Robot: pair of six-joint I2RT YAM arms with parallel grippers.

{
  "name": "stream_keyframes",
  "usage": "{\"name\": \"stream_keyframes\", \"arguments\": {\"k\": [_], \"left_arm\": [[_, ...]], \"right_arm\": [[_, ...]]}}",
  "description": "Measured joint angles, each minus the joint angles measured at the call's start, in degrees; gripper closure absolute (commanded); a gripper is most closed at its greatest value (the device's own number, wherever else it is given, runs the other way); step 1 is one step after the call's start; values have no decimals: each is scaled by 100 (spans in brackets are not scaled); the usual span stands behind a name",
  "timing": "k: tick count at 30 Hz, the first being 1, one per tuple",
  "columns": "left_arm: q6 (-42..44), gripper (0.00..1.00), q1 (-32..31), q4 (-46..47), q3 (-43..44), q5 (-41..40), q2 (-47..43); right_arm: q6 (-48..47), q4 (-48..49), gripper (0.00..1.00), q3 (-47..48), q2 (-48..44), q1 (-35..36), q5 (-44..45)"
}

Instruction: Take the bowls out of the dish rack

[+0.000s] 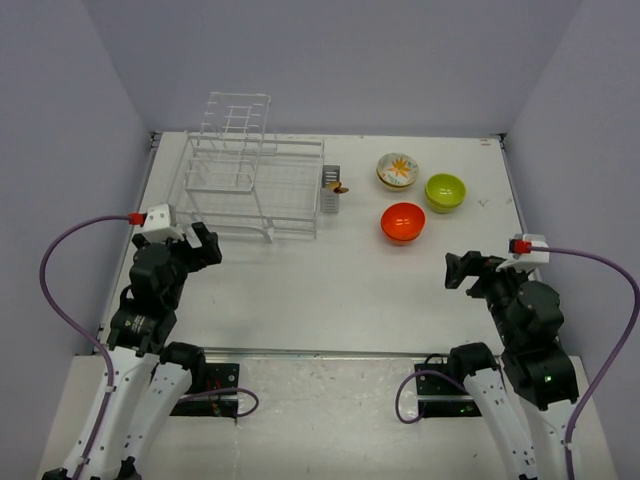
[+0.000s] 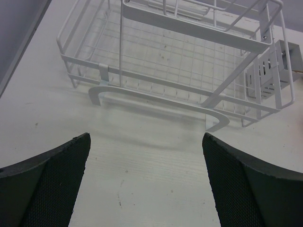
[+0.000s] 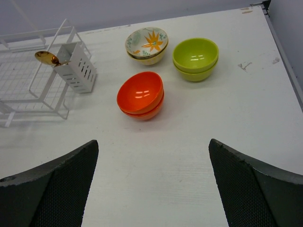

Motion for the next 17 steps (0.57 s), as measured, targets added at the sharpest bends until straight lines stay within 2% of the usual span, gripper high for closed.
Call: {"name": "stream_keyframes", "arguments": {"k": [17], "left_arm": [[0, 0, -68, 26, -2, 2, -2]], "right_arm": [[-79, 170, 1, -157, -212, 0, 0]]}}
